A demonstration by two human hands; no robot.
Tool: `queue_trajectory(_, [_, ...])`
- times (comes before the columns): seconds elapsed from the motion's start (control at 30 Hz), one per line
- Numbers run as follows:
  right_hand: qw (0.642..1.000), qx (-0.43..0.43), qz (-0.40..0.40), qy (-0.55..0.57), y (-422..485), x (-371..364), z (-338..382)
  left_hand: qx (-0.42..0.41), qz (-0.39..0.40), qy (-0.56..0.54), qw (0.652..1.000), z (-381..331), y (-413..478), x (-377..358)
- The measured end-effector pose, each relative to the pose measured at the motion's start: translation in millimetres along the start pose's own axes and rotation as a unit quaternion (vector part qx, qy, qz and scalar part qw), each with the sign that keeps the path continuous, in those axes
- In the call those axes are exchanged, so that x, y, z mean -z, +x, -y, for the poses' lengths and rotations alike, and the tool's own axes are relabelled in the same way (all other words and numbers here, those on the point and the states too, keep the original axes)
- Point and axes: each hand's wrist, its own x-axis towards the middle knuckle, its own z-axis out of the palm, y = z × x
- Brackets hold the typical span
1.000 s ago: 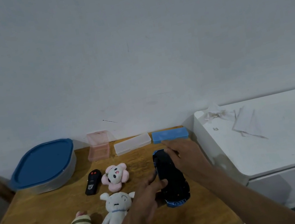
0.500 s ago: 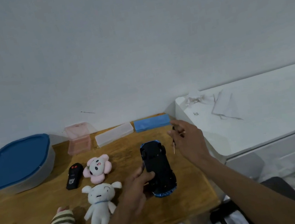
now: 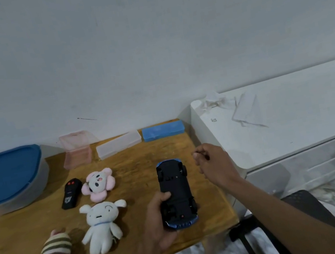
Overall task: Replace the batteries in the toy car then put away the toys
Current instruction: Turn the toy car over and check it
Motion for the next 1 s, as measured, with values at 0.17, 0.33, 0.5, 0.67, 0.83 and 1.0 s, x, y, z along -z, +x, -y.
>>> queue_trajectory(0.17, [1.000, 0.021, 0.005, -0.011, 7.1, 1.5, -1.7, -0.007, 0.010, -0.049, 0.999, -3.1, 2.2, -2.0])
queue_trajectory(0.33, [0.999, 0.032, 0.016, -0.026, 15.2, -2.4, -6.6, -0.011, 0.010, -0.110, 0.994, -6.8, 4.2, -2.6])
queue_trajectory(0.5, [0.998, 0.049, 0.021, -0.016, 22.6, -6.1, -4.6, -0.007, -0.033, -0.055, 0.998, -10.8, 7.2, 2.3])
queue_trajectory(0.67, [0.998, 0.061, 0.034, -0.006, 27.6, -5.3, -4.3, 0.005, -0.141, 0.094, 0.985, -15.1, 13.7, -0.8])
queue_trajectory(0.83, [0.998, 0.059, 0.038, 0.007, 27.3, -1.8, -11.2, -0.075, -0.338, 0.365, 0.864, -14.9, 23.7, -14.9])
queue_trajectory(1.0, [0.997, 0.051, 0.055, 0.015, 25.4, 2.7, -18.7, -0.048, -0.479, 0.481, 0.733, -2.8, 53.3, -4.2])
